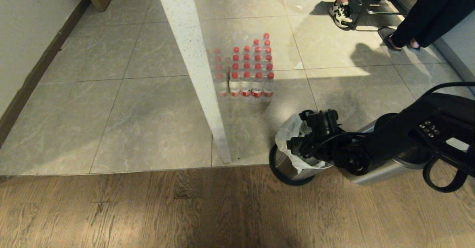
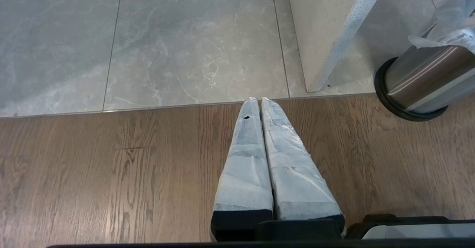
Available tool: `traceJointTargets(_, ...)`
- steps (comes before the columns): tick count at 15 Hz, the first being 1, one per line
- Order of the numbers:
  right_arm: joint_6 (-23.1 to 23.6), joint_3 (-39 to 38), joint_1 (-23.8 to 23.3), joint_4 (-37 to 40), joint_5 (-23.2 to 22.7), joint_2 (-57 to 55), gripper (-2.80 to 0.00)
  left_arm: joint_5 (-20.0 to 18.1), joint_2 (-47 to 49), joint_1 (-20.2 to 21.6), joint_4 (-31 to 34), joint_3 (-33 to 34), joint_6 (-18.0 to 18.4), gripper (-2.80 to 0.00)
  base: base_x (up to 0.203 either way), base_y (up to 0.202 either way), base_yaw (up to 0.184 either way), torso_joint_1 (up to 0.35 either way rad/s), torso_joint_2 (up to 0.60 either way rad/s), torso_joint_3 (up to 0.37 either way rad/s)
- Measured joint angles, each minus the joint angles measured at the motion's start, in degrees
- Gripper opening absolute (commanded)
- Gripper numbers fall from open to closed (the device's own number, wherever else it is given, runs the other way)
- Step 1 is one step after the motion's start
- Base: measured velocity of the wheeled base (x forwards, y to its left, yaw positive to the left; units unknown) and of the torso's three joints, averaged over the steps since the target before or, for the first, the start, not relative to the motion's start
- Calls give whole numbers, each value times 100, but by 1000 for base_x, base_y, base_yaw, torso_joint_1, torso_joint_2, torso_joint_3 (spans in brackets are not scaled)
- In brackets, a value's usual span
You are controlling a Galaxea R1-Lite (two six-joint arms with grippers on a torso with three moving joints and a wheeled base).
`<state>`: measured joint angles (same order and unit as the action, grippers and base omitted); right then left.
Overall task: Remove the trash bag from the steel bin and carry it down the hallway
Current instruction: Pick up the trash bag
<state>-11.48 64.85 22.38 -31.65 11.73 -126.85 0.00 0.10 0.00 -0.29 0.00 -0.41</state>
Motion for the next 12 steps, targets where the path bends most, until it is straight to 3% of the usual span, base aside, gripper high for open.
traceJointTargets(3, 34, -181, -160, -100, 188, 184, 0, 0, 0, 0, 5, 0, -2, -280, 0, 0, 0, 0, 0, 0)
traceJointTargets(7, 414, -375, -297, -57, 273, 318, 0, 0, 0, 0, 4, 0, 0, -280, 0, 0, 0, 0, 0, 0)
traceJointTargets(12, 410, -627, -471, -57, 295, 583, 0, 0, 0, 0, 7, 0, -2, -280, 0, 0, 0, 0, 0, 0)
